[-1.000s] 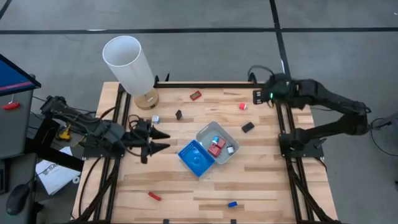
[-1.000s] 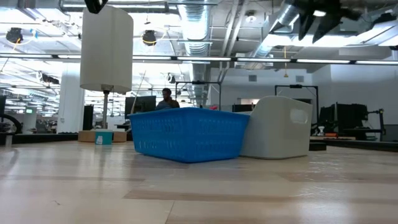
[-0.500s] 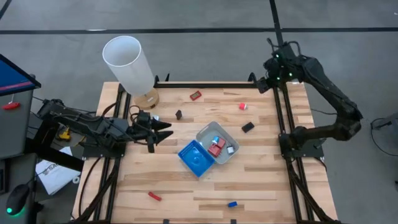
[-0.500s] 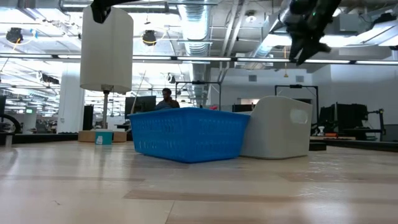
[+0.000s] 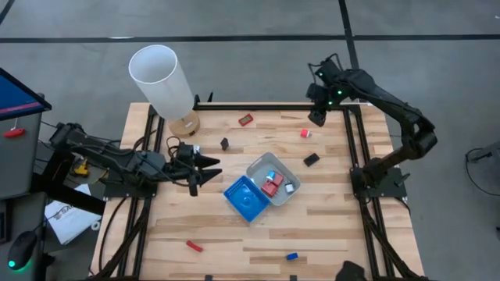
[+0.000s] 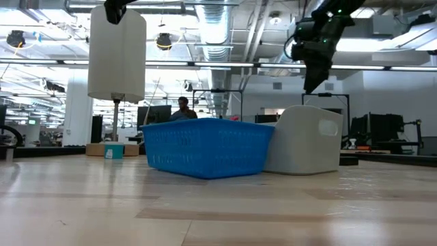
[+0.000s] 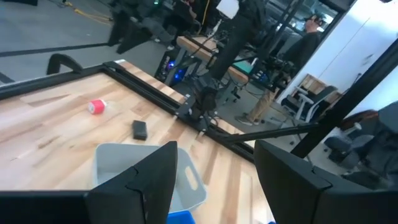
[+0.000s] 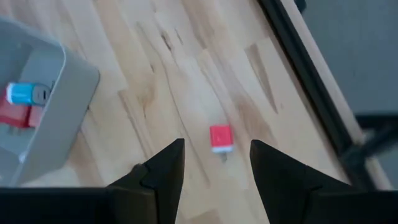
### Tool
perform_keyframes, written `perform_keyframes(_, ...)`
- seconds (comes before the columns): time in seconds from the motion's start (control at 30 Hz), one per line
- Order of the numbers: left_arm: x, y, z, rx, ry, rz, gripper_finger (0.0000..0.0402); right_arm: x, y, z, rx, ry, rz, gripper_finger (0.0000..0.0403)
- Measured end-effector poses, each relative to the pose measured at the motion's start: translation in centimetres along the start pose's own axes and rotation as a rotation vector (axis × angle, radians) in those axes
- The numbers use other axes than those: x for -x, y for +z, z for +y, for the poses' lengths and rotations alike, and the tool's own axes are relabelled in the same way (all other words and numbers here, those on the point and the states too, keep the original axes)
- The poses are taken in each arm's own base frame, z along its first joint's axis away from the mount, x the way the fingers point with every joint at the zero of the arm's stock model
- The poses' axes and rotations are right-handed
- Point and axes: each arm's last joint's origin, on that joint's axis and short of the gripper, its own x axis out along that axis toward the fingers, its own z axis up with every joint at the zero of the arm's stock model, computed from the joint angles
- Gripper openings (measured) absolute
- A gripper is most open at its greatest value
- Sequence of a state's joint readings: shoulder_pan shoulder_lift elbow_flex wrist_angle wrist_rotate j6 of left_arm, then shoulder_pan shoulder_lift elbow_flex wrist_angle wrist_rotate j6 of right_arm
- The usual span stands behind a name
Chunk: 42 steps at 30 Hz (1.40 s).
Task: Pick & Place Office items
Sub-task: Put the pink charger adapter into the gray bin
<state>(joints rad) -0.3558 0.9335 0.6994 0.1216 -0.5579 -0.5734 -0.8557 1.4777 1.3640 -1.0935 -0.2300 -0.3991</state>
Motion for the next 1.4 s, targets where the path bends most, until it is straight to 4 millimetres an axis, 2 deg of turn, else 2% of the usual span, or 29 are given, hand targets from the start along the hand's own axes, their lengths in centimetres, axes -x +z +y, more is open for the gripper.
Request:
perform_keyframes(0.33,-0.7,-1.8,-1.4,0.052,-0.049,0.047,0.0210,-1.9,1.5,1.4,0.329,-0.016,0.010,0.0175)
perform_keyframes(0.5,-0.8,-2.2,-1.6,0.065,-0.051,0.064,0.0210,-2.7,1.6,1.3,0.315,-0.009,0.039,0.0192)
perform_keyframes(0.8,-0.8,-2.1,-1.5,0.039,-0.028,0.040,0.0210,-6.0,1.8,1.1,0.287,0.027,0.139,0.0243)
perform_keyframes(1.13,-0.8,-2.1,-1.4,0.037,-0.017,0.034,0.0210,-10.1,1.3,-0.8,0.157,0.077,0.274,0.0237)
perform_keyframes(1.27,-0.8,-2.0,-1.4,0.038,-0.018,0.034,0.0210,-10.6,0.8,-1.0,0.093,0.107,0.320,0.0234)
perform_keyframes(1.4,-0.5,-1.8,-1.4,0.020,-0.036,0.038,0.0210,-10.7,1.0,-1.0,0.119,0.112,0.302,0.0232)
